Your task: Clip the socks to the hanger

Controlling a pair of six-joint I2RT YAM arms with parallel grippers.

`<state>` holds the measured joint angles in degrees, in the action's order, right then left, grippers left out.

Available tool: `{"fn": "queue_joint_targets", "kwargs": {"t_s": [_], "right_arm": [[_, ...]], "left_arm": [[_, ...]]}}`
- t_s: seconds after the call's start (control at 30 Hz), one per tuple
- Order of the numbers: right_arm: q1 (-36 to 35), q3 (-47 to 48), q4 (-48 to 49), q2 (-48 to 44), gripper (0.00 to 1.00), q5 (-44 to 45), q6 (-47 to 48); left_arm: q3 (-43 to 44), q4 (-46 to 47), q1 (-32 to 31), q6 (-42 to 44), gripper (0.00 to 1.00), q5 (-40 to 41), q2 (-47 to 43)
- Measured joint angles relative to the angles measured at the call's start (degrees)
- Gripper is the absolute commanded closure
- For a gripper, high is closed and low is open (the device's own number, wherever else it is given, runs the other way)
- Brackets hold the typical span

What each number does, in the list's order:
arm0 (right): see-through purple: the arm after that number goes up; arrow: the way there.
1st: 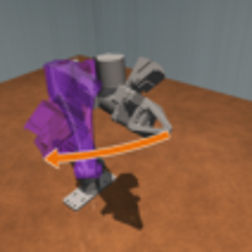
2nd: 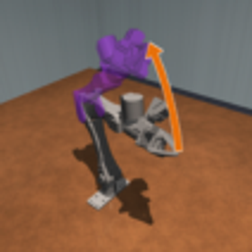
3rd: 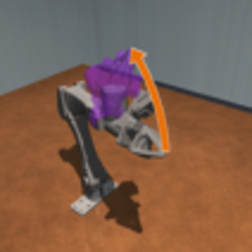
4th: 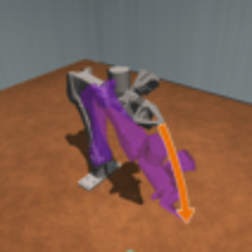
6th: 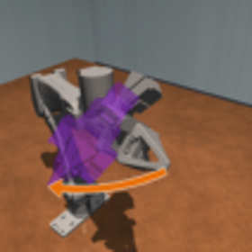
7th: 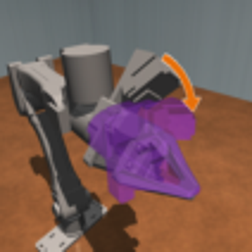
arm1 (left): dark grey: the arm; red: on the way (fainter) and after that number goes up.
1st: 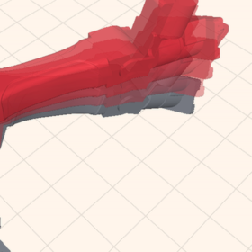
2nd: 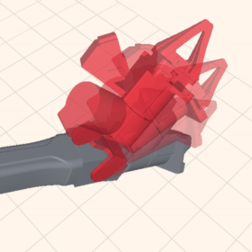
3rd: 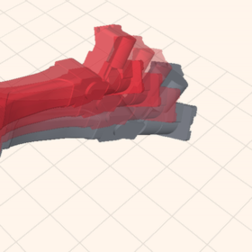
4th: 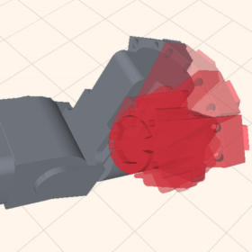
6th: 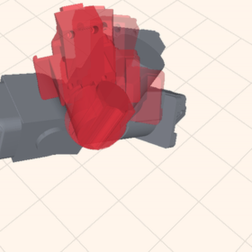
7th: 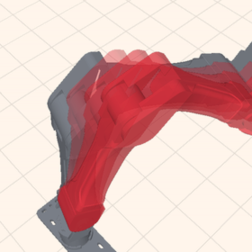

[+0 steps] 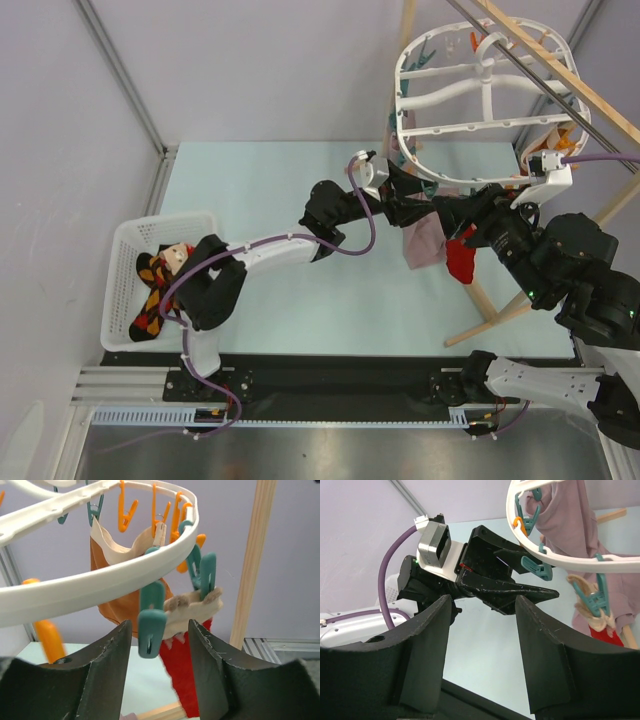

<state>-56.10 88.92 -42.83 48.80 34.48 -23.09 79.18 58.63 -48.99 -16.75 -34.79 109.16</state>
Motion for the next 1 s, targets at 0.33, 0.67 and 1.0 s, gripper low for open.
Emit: {"fn": "queue_joint_targets", "kwargs": {"t_s": [0.33, 0.67, 1.0], "right_arm": [[0.0, 0.0, 0.0, 0.1, 0.42, -0.5, 0.0], [0.0, -0.1, 0.3, 2.2, 0.43, -1.8, 0.0], [0.0, -0.9, 0.7, 8.4, 0.46, -1.7, 1.5]], "left_arm": [[0.0, 2.8, 0.0, -1.2, 0.61, -0.5, 0.4], [-0.5, 2.2, 0.0, -1.2, 0.90, 1.8, 0.3], [-3.0, -4.2, -0.3, -0.9, 1.00, 6.1, -2.6]]}}
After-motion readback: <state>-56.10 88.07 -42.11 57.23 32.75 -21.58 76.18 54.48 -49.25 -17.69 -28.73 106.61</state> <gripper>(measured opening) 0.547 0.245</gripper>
